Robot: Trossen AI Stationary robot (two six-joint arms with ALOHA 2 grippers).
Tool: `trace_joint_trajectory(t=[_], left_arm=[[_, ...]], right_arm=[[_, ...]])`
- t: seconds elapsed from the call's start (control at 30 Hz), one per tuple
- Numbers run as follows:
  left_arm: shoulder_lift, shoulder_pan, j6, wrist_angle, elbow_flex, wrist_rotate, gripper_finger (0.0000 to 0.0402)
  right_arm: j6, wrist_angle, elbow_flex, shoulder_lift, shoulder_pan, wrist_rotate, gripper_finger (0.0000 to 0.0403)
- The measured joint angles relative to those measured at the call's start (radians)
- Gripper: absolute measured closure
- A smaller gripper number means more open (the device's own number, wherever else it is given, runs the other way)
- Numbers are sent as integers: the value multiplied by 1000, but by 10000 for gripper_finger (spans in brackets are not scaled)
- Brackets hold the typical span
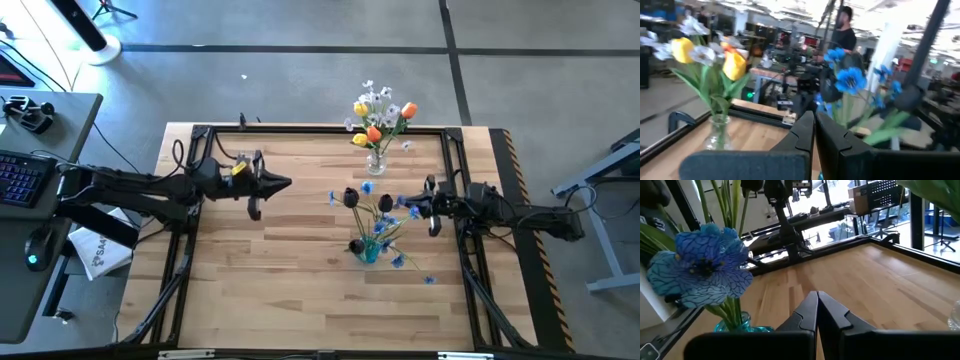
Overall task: Sort flowers into vase by color
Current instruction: Return to Home Position
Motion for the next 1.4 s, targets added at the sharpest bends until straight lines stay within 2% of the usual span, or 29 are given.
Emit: trace_joint_trajectory(t=[0.2, 0.3, 0.47, 0.63, 0.8, 1.0, 1.1, 1.3, 1.4], left_arm=[[-38, 0, 13, 238, -181, 144, 397], [-64, 0, 36, 341, -280, 168, 397], [-157, 1, 86, 378, -408, 169, 397], [-346, 1, 77, 384, -523, 170, 397], [-585, 1, 121, 111, -517, 193, 396], [-857, 1, 153, -347, -518, 200, 396], [-955, 1, 173, -487, -523, 192, 396], [-972, 1, 266, -517, -522, 29, 396], [-964, 1, 293, -529, -523, 10, 396]], right_arm=[[48, 0, 0, -1, 0, -1, 403], [56, 0, 0, -1, 0, 0, 403], [57, 0, 0, -1, 0, 0, 403], [57, 0, 0, -1, 0, 0, 403], [56, -1, 0, 0, 0, 1, 402], [57, -1, 0, -1, 0, 1, 402], [56, -1, 0, -1, 0, 1, 402], [56, -1, 0, -1, 1, 1, 402], [56, -1, 0, 0, 1, 1, 402]])
